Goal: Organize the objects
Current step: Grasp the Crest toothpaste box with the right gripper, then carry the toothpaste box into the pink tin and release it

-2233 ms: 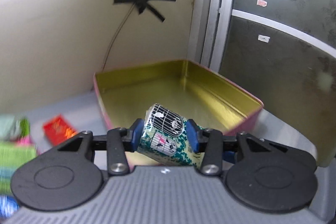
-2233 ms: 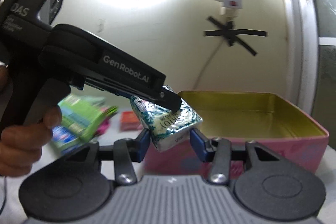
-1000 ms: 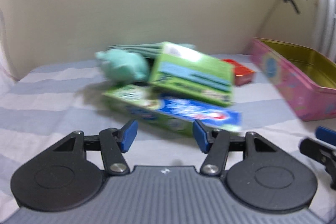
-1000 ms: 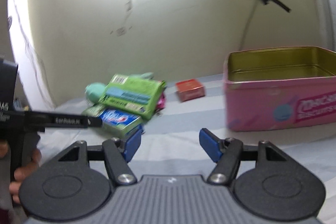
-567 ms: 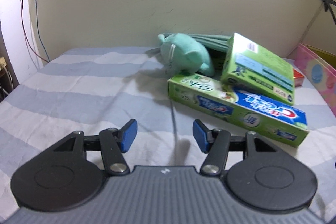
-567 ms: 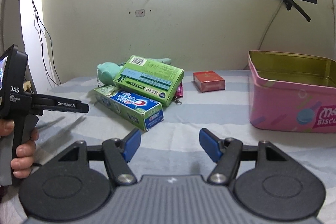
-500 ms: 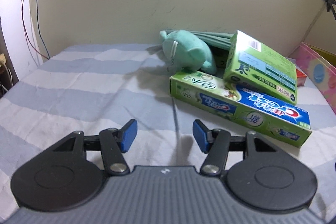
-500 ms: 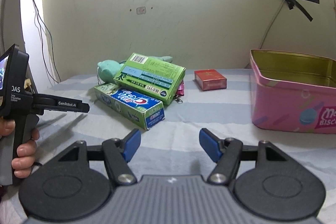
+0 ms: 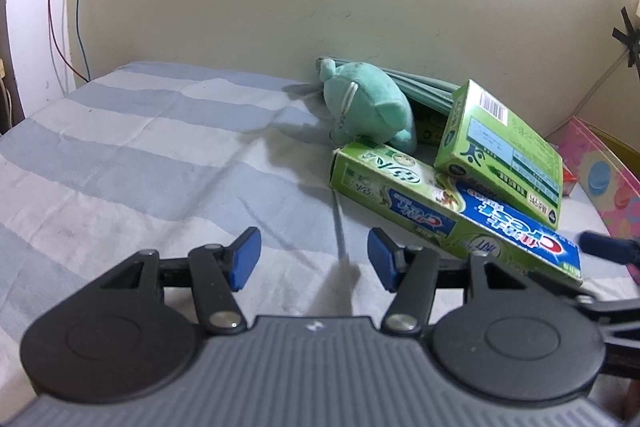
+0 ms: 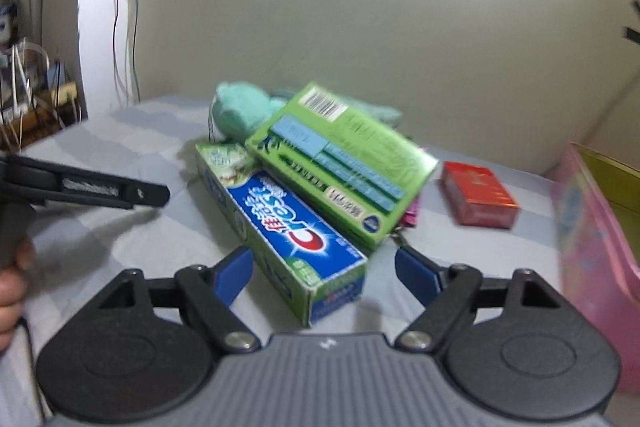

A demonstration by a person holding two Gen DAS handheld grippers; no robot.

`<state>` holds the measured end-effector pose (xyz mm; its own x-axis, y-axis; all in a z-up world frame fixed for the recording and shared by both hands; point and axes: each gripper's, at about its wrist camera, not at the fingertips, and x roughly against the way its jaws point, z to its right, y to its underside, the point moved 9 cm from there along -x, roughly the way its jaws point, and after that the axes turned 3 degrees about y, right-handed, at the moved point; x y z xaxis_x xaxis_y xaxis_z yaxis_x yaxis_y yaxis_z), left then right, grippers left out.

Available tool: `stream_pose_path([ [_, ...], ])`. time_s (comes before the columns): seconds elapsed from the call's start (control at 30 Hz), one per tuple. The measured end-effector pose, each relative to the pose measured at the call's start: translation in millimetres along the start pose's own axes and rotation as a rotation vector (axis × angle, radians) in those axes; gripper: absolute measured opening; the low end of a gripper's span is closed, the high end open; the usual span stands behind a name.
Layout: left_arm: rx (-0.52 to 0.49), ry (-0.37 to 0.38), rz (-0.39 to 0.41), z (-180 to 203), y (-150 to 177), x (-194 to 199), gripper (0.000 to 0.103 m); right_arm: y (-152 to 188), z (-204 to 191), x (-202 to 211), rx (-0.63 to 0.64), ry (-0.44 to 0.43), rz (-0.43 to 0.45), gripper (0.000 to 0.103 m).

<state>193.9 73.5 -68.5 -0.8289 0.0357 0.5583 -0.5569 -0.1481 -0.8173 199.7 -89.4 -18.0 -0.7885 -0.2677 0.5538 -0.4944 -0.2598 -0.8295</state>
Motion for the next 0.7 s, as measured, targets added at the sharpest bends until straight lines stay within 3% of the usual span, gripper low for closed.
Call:
stream_pose_path([
  [0.03,-0.002,0.0,0.004,0,0,1,0.064,1,-3,-6,0.001,-0.024,-0.029,0.059],
  [0.23,0.015,0.022,0.016,-2,-2,2,0.068,18,-14,19,0.048,-0.059,-0.027,0.047],
  [0.47,-0.006,0.101,0.02,9,-2,7,0.068,76,11,114,0.004,-0.056,-0.038,0.045],
  [0.57,-0.052,0.201,-0.003,35,3,12,0.068,107,43,160,-0.045,0.038,-0.031,0.048],
  [0.7,-0.149,0.36,-0.052,96,14,27,0.068,140,109,198,-0.207,0.301,-0.033,0.052],
])
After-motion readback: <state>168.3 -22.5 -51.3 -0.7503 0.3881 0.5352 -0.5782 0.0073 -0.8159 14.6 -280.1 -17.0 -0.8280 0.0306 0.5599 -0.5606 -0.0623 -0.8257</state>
